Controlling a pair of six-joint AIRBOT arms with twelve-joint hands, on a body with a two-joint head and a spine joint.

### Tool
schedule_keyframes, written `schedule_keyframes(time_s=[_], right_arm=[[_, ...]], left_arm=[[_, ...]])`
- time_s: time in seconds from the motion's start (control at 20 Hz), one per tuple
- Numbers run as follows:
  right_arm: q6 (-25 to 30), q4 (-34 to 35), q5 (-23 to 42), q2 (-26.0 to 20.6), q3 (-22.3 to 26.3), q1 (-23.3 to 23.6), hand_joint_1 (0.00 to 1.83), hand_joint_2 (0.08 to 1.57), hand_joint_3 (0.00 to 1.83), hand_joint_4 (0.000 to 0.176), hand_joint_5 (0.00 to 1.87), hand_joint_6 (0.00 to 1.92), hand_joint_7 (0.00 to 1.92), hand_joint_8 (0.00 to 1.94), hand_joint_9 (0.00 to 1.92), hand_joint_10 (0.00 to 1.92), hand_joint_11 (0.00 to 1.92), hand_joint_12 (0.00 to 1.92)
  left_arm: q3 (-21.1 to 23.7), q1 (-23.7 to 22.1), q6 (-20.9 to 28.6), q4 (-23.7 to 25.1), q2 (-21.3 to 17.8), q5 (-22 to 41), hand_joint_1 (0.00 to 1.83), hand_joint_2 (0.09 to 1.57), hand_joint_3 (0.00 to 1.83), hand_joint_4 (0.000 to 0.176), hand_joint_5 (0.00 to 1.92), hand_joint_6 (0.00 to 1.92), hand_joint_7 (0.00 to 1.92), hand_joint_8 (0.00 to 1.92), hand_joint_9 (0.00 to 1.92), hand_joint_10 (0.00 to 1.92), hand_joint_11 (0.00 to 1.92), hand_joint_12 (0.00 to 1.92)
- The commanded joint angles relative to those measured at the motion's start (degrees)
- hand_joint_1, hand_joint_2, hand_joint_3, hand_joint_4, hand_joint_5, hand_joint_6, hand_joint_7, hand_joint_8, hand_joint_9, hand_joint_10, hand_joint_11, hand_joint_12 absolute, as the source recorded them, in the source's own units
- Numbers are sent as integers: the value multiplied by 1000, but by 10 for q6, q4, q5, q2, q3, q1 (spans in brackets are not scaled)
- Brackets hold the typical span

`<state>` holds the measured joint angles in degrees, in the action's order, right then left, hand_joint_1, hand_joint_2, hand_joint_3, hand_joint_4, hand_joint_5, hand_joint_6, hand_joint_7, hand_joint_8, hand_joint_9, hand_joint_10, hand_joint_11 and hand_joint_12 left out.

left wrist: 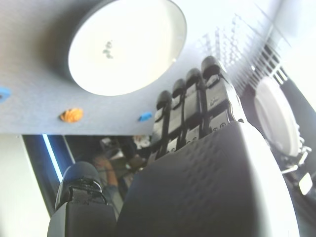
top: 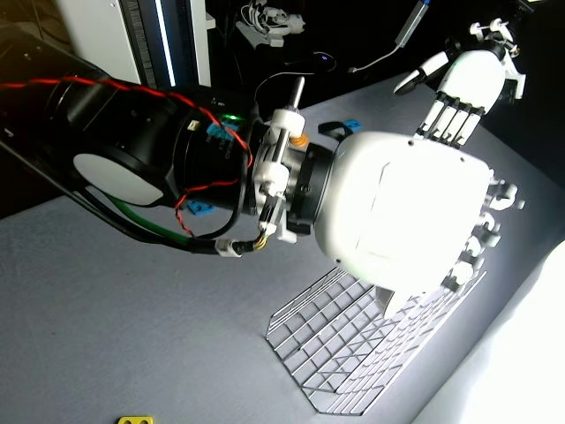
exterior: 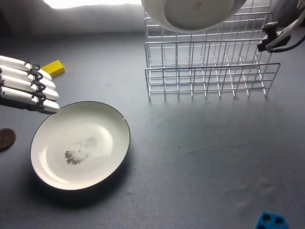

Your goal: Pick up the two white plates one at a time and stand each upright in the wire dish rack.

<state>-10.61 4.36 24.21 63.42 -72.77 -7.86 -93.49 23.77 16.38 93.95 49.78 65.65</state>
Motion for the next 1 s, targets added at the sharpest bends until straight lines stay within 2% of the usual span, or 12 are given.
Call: schedule_keyframes(time_s=[0.0,0.2,0.3,0.4,0.55,0.75,0.85,0.95], right_arm=[[14,7,84,-3,-3,11,1374,1116,0,0,853,1061,980,965,983,1119,831,1093],[28,-1,84,-3,-21,3,1376,1109,0,0,875,1024,995,934,991,1114,840,1079],[44,-13,84,-3,-31,0,1376,1108,0,0,878,1031,996,934,988,1108,837,1078],[44,-23,74,-2,-36,-1,1378,1103,0,0,888,1003,1007,926,1002,1094,848,1087],[45,-24,65,2,-42,-5,1381,1092,0,0,914,980,1041,841,1016,1073,861,1073],[50,-24,61,5,-50,-9,1376,1107,2,0,873,1038,1005,914,987,1107,840,1067],[51,-24,59,6,-51,-10,1378,1100,0,0,891,1010,1019,883,1008,1085,859,1071],[57,-24,46,7,-56,-13,1381,1092,0,0,909,981,1042,853,1015,1067,874,1057]], left_arm=[[0,-4,-1,-43,-3,8,0,1078,9,0,86,0,75,0,52,0,0,155],[-6,-8,-5,-68,-3,7,0,1091,5,0,93,0,77,0,56,0,0,160],[-8,-12,-5,-69,-3,10,0,1072,0,0,100,1,95,0,73,0,0,205],[-7,-12,-5,-69,-3,12,0,1062,0,0,78,4,63,4,41,2,0,130],[-7,-12,-5,-69,-3,13,0,1079,2,0,94,1,82,1,59,1,0,169],[-7,-10,-6,-69,-3,14,0,1076,0,0,99,1,83,1,69,1,0,203],[-7,-10,-6,-69,-3,14,0,1078,0,0,117,3,94,1,71,0,0,235],[-7,-9,-8,-68,-3,14,0,1085,3,0,100,4,77,3,62,3,0,181]])
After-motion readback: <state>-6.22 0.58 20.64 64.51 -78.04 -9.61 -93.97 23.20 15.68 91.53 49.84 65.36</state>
